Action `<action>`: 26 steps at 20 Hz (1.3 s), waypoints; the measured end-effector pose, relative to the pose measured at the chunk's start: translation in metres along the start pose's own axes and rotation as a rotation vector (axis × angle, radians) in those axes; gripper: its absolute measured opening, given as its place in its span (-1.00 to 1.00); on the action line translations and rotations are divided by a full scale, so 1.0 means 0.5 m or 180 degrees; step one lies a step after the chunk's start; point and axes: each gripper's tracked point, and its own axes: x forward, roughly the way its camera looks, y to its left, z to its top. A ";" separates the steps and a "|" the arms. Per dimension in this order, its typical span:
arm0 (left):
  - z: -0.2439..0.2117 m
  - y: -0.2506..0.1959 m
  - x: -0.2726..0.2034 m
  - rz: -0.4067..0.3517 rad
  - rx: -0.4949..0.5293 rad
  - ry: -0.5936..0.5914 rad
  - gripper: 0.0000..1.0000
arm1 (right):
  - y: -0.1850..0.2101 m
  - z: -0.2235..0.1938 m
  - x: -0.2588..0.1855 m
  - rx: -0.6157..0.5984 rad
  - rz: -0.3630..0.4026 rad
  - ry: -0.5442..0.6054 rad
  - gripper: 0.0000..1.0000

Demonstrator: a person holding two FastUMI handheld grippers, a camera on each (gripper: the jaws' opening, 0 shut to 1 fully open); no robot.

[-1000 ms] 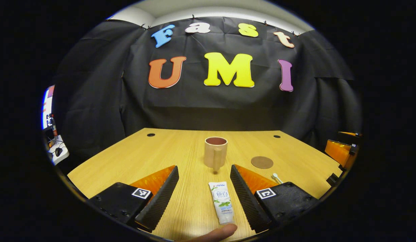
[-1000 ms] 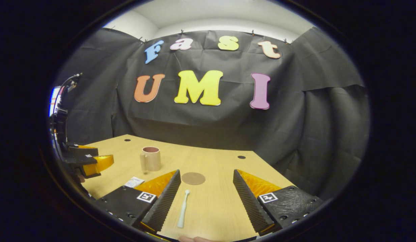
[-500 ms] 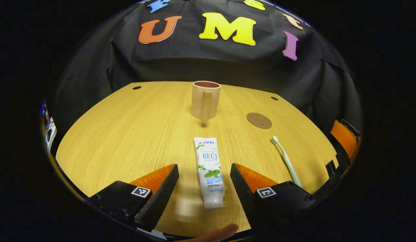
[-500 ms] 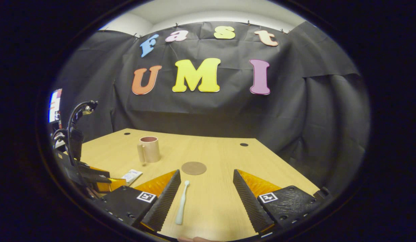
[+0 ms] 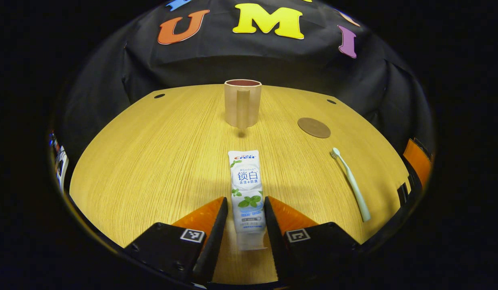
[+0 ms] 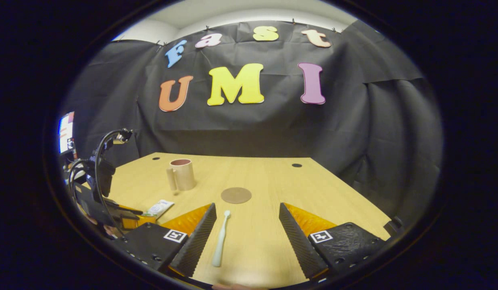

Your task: Put the toothbrush and toothpaste on the desktop into the cup, then pick up the cup and place it on the coaster on the desktop.

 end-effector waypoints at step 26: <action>0.247 0.034 -0.277 0.0159 0.0102 -0.2249 -0.21 | 0.096 -0.142 0.151 -0.0013 0.0111 0.0995 0.72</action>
